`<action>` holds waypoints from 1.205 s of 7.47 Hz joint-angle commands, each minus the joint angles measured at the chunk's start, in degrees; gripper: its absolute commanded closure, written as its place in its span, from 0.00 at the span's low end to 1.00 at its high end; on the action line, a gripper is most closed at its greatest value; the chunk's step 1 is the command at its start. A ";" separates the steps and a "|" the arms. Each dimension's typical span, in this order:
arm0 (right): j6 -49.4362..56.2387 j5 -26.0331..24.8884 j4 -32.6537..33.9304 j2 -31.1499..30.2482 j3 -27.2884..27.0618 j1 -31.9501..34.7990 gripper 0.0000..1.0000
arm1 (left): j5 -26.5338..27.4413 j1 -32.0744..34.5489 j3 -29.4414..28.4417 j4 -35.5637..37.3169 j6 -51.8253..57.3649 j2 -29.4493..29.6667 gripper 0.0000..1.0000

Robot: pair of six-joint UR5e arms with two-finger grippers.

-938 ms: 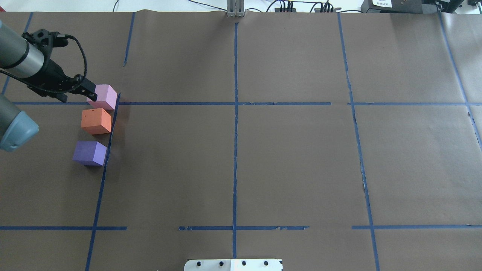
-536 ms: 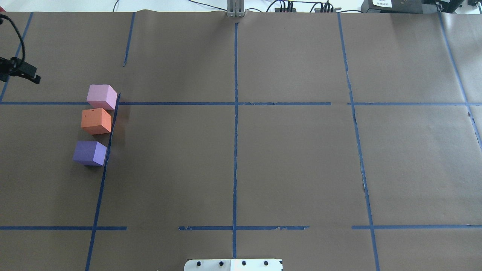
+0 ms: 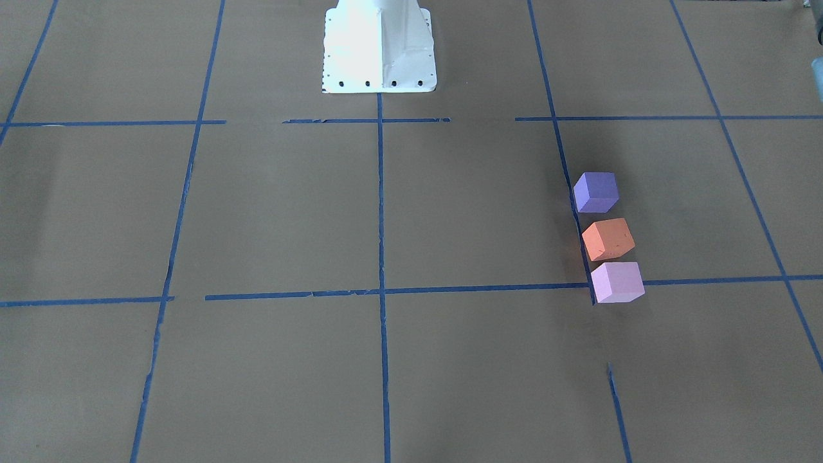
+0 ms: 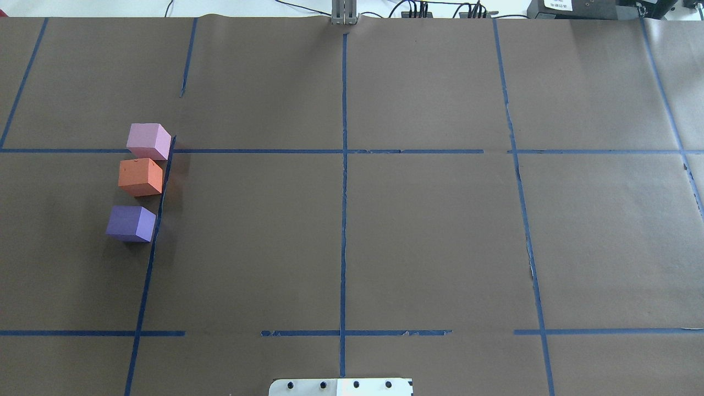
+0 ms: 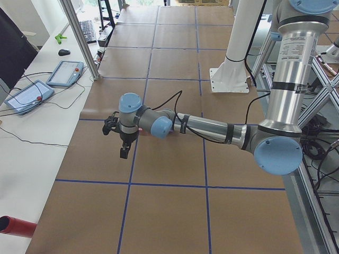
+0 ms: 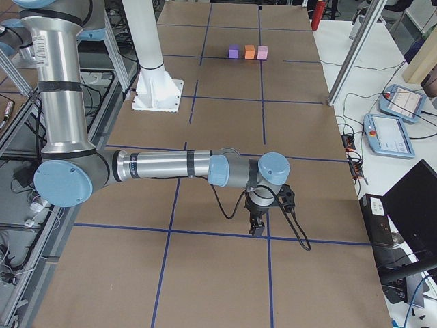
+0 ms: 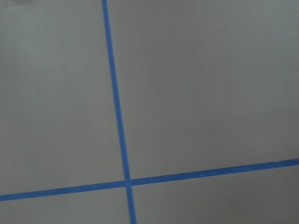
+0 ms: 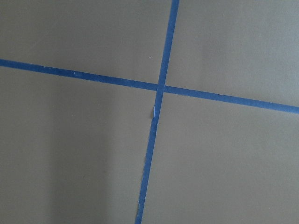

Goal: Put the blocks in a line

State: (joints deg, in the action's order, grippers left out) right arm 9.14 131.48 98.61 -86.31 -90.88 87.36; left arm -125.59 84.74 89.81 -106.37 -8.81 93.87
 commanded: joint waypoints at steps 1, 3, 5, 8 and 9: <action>0.00 0.00 0.00 0.00 0.00 0.00 0.00 | -0.18 3.42 -1.48 -9.23 2.40 -5.86 0.00; 0.00 0.00 0.00 0.00 0.00 0.00 0.00 | -9.43 3.42 -1.31 -9.65 1.78 -7.21 0.00; 0.00 0.00 0.00 0.09 0.00 0.00 0.00 | -10.46 3.33 -1.05 -7.46 1.61 -7.04 0.00; 0.00 0.00 0.00 0.00 0.00 0.00 0.00 | -9.85 3.15 -1.05 5.27 1.78 -2.92 0.00; 0.00 0.00 0.00 0.00 0.00 0.00 0.00 | -9.85 3.24 -1.05 5.21 1.87 -2.99 0.00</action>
State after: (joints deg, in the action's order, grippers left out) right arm 9.14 131.49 98.61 -86.30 -90.88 87.36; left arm -135.49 87.93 88.74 -102.97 -7.05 90.30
